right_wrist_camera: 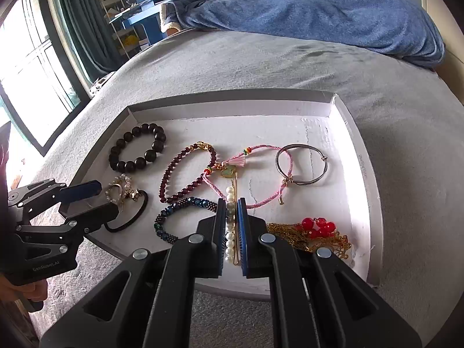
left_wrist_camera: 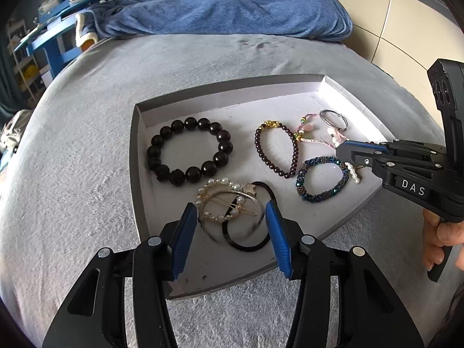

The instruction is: Organize jewelry

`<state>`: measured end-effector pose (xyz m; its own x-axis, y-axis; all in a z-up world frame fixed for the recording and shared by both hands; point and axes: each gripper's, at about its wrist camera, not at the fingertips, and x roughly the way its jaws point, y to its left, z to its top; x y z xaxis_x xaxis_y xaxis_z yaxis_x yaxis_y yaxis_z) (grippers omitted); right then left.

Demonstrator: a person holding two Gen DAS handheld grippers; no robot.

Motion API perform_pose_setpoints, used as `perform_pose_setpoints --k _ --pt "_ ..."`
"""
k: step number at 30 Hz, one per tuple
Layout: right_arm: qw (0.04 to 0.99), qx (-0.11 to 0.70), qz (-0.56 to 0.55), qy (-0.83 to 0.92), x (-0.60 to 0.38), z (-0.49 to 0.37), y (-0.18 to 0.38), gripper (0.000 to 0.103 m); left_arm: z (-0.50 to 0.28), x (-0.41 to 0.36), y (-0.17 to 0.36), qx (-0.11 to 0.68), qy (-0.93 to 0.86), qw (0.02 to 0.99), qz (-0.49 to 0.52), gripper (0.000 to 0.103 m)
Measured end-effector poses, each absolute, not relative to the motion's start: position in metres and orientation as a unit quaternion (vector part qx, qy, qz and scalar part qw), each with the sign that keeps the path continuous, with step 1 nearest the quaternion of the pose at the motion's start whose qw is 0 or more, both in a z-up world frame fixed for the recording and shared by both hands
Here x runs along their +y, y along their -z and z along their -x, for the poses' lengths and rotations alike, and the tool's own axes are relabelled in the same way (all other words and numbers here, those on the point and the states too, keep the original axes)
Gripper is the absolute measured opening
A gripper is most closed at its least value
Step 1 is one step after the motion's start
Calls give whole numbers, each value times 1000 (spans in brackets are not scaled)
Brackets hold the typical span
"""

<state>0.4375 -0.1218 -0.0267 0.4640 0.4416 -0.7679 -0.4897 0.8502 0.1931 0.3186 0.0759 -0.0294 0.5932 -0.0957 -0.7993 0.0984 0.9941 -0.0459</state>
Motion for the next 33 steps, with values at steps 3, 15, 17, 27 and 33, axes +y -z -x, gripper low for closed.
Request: perform_pose_setpoints --k 3,15,17,27,33 --pt "856 438 24 -273 -123 -437 24 11 -318 75 28 446 54 894 -2 57" --pt "873 410 -6 -263 -137 -434 2 42 -311 79 6 407 50 912 24 79" --pt "877 406 -8 -258 -139 -432 1 43 -309 79 3 397 46 916 28 85" --pt "899 368 -12 -238 -150 -409 1 66 -290 82 -8 349 33 935 52 92" --pt "911 340 -14 -232 -156 -393 4 84 -270 78 -10 309 19 949 57 93"
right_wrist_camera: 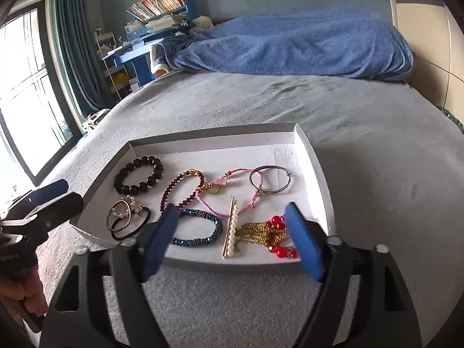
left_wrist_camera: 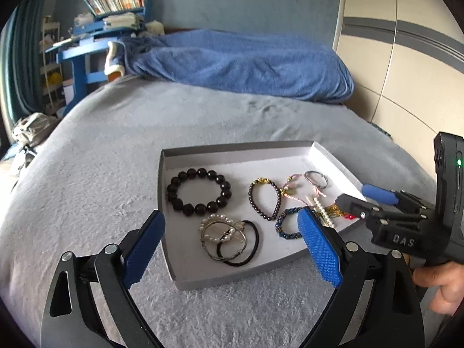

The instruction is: Organize jewelry

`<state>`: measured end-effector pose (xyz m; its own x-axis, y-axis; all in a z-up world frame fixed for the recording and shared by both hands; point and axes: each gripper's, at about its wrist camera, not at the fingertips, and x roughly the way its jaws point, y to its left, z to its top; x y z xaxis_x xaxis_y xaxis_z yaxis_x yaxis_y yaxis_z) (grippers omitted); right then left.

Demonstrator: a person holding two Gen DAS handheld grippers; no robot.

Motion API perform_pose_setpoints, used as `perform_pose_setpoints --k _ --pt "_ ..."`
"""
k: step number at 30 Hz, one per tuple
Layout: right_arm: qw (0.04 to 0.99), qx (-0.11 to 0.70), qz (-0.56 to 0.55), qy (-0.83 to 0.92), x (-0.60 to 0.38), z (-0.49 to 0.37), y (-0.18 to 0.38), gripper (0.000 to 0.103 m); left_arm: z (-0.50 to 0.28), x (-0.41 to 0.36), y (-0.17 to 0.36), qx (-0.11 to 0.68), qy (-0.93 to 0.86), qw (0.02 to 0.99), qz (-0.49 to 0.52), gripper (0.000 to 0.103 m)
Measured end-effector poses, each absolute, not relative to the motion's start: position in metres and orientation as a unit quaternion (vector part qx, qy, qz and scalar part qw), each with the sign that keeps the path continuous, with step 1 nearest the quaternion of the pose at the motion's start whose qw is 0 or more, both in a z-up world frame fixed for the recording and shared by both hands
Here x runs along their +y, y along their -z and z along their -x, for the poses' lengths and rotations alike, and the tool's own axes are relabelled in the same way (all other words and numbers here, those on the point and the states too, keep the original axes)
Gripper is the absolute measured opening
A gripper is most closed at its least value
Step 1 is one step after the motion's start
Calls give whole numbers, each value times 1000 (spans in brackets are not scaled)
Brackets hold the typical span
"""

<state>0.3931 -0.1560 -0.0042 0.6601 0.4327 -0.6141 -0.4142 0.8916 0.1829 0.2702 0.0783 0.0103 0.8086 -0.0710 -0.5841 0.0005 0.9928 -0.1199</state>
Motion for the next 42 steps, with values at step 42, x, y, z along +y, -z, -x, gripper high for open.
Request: perform_pose_setpoints --k 42 --pt "945 265 -4 -192 -179 -311 6 97 -199 52 5 237 -31 970 35 98"
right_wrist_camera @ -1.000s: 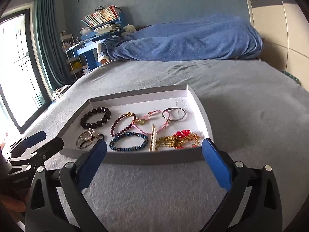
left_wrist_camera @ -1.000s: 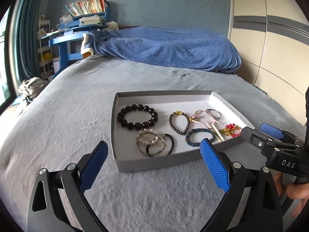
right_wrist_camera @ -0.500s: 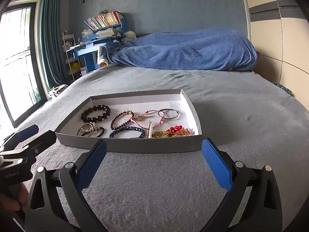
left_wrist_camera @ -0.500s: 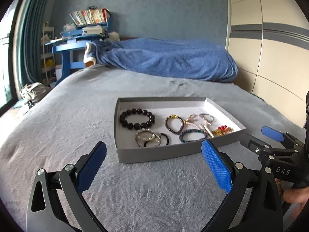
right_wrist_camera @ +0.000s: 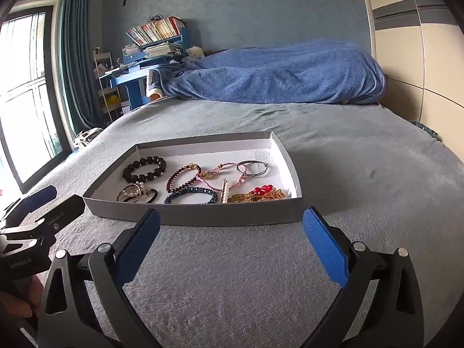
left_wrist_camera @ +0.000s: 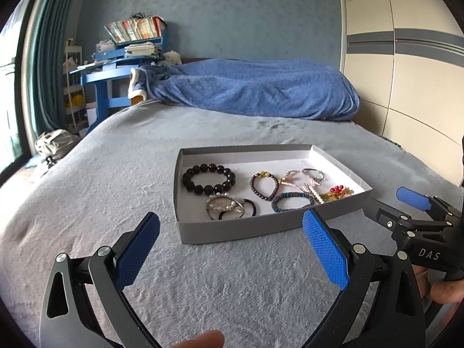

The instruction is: Organize jewelry

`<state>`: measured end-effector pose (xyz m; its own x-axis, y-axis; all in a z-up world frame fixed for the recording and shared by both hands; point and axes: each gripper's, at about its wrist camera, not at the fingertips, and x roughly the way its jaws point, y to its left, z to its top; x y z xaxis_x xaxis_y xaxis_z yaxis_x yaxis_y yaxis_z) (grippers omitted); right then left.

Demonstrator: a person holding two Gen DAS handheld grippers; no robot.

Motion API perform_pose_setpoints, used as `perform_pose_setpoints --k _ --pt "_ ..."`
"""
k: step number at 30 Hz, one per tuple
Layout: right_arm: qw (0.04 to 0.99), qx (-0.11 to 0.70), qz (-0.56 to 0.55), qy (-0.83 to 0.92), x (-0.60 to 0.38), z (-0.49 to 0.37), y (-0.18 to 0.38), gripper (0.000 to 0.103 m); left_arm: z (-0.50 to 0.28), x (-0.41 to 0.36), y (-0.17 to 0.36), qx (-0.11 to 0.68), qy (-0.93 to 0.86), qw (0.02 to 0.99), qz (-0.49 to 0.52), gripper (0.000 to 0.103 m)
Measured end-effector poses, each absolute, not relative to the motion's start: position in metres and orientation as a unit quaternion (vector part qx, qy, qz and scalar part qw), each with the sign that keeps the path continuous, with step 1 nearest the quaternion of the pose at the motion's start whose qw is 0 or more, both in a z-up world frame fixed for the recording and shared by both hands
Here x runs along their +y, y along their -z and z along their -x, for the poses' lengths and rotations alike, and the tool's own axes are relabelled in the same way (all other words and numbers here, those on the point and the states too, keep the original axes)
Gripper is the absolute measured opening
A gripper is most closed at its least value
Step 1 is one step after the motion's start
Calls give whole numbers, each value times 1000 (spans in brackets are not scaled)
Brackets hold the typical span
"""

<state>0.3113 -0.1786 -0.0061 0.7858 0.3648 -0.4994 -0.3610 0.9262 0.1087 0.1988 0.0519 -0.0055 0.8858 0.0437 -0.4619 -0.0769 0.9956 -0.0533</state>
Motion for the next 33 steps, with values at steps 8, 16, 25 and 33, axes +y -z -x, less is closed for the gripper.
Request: perform_pose_setpoints --k 8,16,25,33 --pt "945 266 -4 -192 -178 -312 7 97 -201 51 7 241 -38 969 33 98" --pt "945 266 -5 -191 -178 -312 6 97 -201 50 8 244 -37 968 32 98" --pt "945 267 -5 -192 -177 -312 7 97 -203 50 9 246 -36 968 31 98" --pt "945 267 -5 -191 -178 -312 7 97 -203 51 10 247 -35 968 32 98"
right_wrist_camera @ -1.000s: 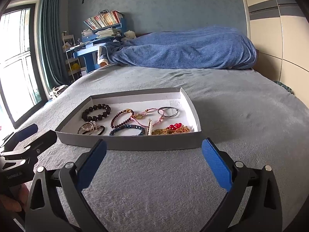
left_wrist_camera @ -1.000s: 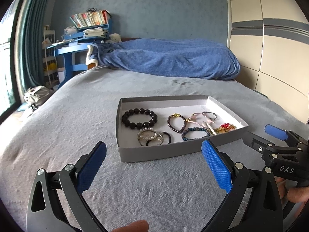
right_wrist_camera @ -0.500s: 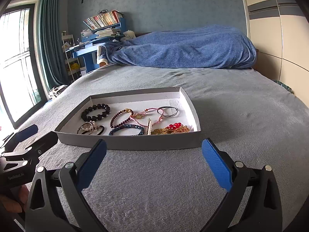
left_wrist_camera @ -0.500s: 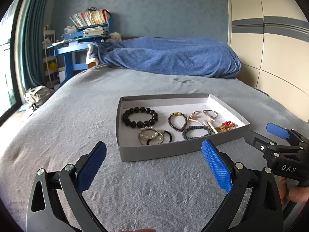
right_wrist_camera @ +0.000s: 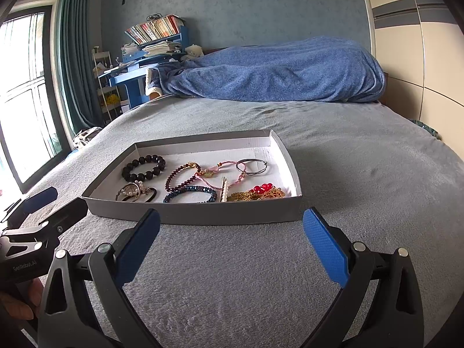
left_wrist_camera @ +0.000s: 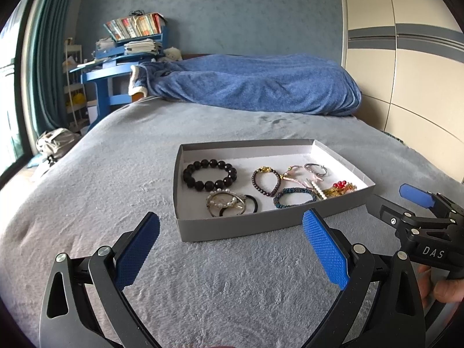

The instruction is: Organize jewelry

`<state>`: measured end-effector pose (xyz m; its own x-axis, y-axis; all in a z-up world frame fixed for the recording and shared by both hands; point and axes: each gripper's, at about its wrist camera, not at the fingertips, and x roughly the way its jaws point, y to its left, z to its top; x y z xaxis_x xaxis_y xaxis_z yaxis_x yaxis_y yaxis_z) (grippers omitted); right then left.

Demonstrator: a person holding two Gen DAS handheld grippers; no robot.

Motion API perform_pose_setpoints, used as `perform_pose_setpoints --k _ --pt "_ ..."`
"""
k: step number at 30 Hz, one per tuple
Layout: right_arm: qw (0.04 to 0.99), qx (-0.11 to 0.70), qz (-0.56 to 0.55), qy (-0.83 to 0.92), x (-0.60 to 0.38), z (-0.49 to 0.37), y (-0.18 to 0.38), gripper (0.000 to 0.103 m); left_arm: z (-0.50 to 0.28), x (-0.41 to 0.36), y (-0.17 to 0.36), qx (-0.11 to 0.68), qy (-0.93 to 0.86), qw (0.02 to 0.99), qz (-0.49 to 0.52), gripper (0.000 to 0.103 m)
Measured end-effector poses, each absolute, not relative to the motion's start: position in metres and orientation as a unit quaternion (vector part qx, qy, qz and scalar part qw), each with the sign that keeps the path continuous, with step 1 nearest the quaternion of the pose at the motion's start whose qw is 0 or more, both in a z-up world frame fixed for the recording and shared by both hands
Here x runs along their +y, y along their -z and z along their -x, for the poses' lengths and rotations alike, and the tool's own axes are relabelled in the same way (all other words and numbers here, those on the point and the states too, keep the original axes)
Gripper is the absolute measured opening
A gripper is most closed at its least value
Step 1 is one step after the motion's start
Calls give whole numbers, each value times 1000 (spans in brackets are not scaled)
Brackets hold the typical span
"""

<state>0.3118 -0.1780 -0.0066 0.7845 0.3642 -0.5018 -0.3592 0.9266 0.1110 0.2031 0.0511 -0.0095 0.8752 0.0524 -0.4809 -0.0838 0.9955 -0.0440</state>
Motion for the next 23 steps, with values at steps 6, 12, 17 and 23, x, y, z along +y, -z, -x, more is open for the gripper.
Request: perform_pose_setpoints --k 6,12,17,23 --pt "945 267 -5 -191 -178 -312 7 97 -203 52 10 247 -35 968 31 98" --pt "945 267 -5 -191 -178 -312 6 97 -204 51 9 247 -34 968 31 98" --pt "945 267 -5 -191 -178 -312 6 97 -205 51 10 250 -35 967 30 98" --pt "944 267 -5 -191 -178 -312 6 97 -205 51 10 251 -34 967 30 98"
